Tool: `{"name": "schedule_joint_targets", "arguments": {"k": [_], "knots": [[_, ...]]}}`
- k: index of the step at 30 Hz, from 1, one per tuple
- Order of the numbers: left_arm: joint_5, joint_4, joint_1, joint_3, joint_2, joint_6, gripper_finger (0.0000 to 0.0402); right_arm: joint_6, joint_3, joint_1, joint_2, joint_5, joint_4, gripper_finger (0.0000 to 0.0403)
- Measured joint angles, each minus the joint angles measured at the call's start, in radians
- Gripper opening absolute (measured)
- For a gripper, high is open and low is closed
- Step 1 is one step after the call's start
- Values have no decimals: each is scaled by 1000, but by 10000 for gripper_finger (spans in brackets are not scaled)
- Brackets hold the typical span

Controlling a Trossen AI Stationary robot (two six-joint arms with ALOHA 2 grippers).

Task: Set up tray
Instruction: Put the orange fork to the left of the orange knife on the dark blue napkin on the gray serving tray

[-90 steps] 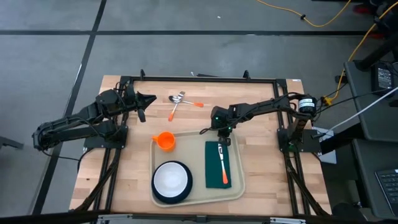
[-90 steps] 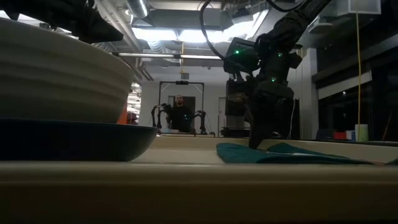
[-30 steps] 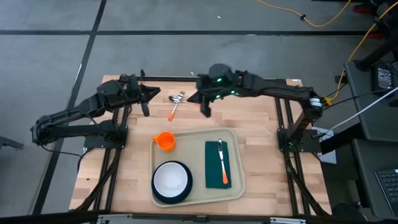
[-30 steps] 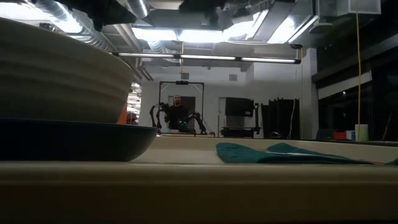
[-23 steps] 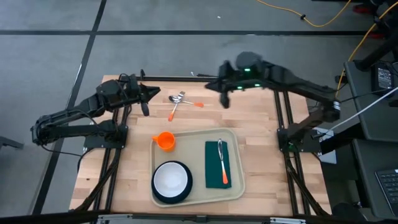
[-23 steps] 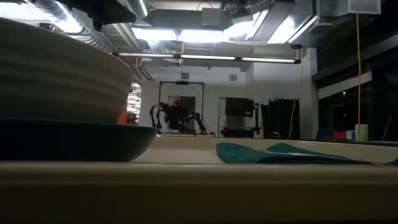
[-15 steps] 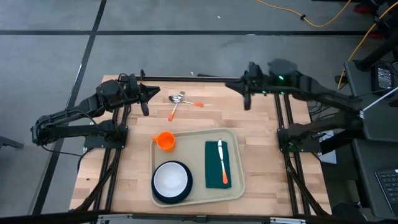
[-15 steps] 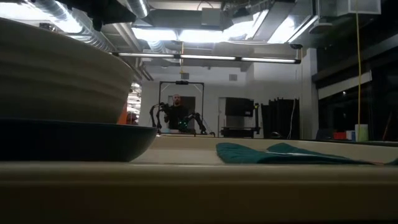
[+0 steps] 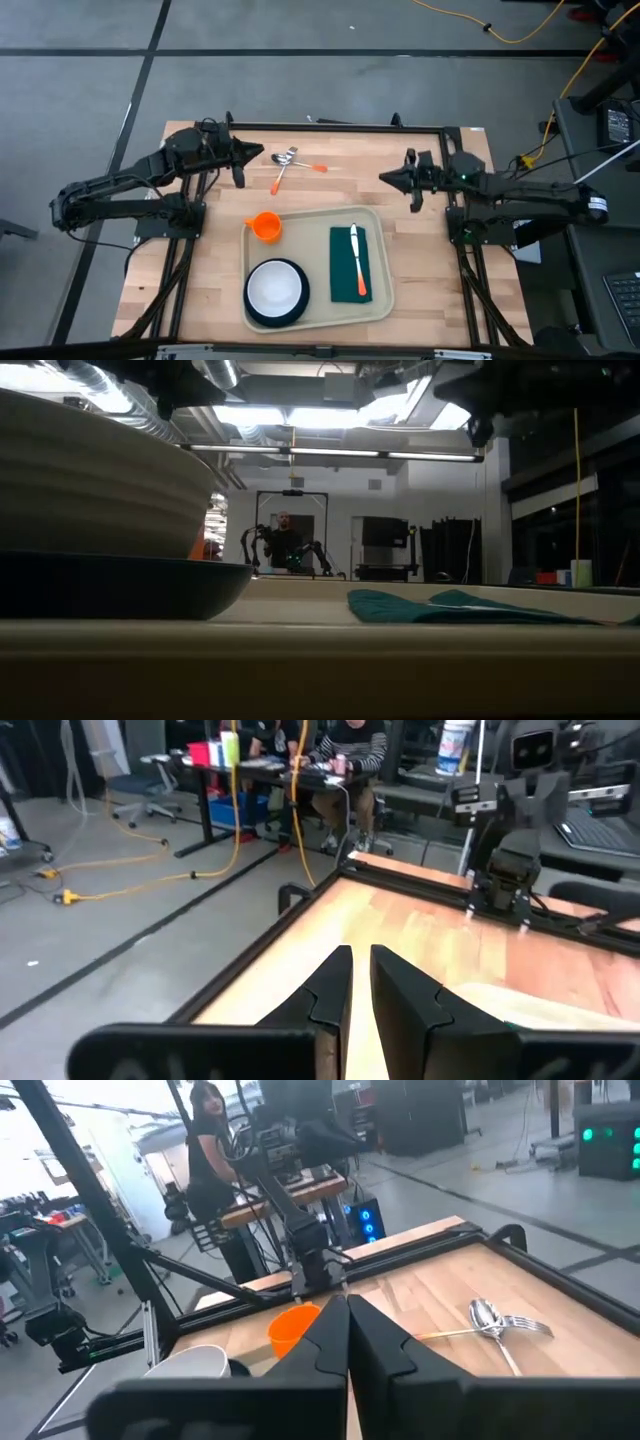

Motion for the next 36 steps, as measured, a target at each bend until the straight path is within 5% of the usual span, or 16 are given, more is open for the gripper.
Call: {"name": "schedule_joint_targets", "arguments": {"k": [19, 26, 36], "knots": [[13, 59, 0, 0, 139, -41, 33, -3, -363, -1, -124, -33, 159, 2], [7, -24, 0, 0, 222, -23, 33, 0, -374, -1, -124, -26, 214, 2], [-116, -195, 0, 106, 400, -283, 33, 62, -356, -1, -123, -18, 241, 4]]}}
